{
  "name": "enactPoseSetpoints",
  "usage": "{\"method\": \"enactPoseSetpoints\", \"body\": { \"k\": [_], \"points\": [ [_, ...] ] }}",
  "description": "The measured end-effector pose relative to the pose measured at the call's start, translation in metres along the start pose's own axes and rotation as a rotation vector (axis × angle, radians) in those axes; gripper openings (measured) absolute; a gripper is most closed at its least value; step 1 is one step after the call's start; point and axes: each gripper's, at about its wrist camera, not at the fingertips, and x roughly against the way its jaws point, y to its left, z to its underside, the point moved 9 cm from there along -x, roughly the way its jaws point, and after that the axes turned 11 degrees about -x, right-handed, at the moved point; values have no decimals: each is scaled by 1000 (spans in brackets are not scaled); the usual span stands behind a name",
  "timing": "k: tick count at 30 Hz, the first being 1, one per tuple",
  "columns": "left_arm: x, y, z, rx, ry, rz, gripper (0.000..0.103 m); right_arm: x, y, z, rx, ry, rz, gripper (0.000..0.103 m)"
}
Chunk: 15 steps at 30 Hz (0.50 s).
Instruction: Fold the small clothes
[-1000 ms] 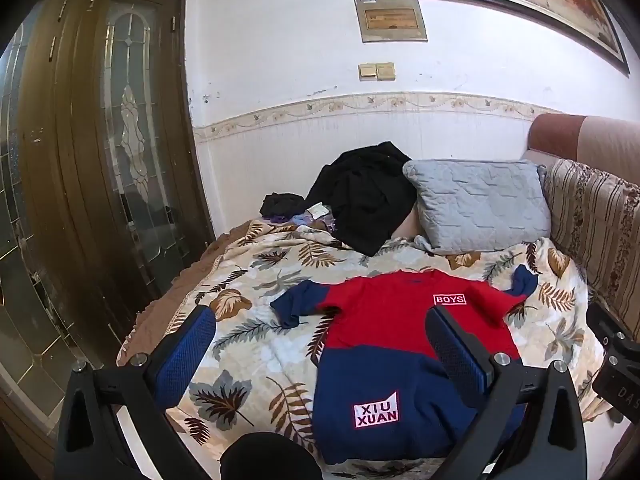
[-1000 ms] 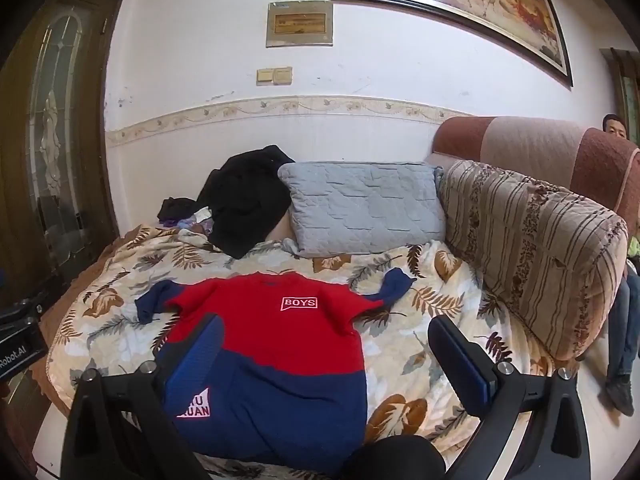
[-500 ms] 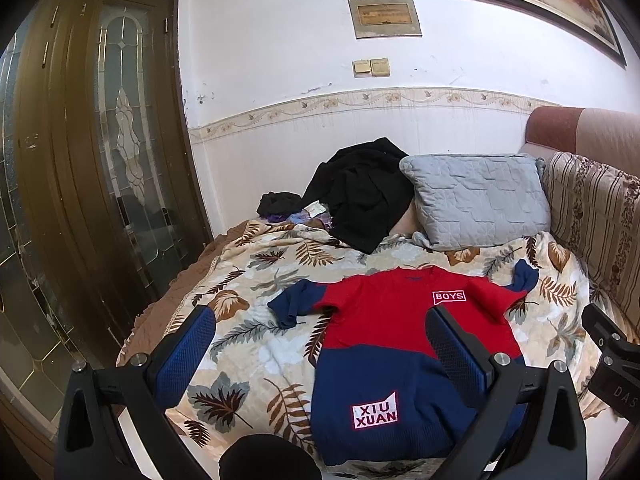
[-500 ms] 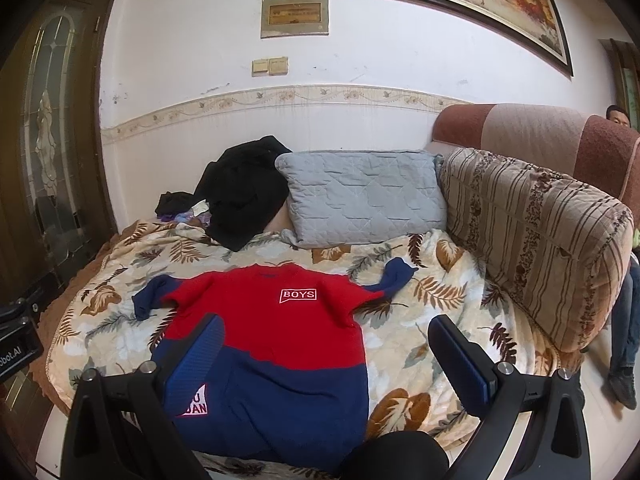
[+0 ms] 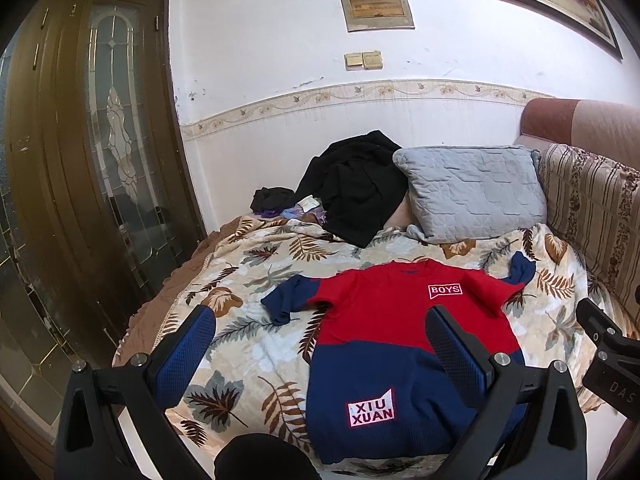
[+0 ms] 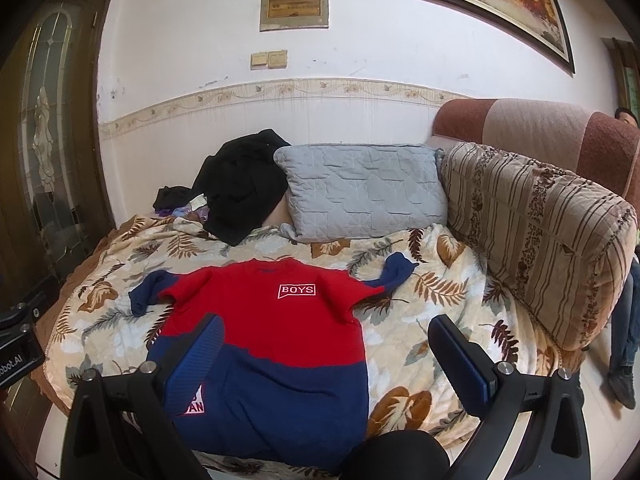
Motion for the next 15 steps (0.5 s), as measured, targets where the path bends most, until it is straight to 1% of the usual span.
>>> {"method": "enactPoseSetpoints", "body": {
  "k": [7, 15],
  "points": [
    [-3, -13, -2, -32, 6, 15, 103, -3, -3, -5, 2, -3, 8, 103],
    [-4, -16, -7, -34, 7, 32, 103, 3, -6, -16, -5, -27, 20, 103]
  ]
}}
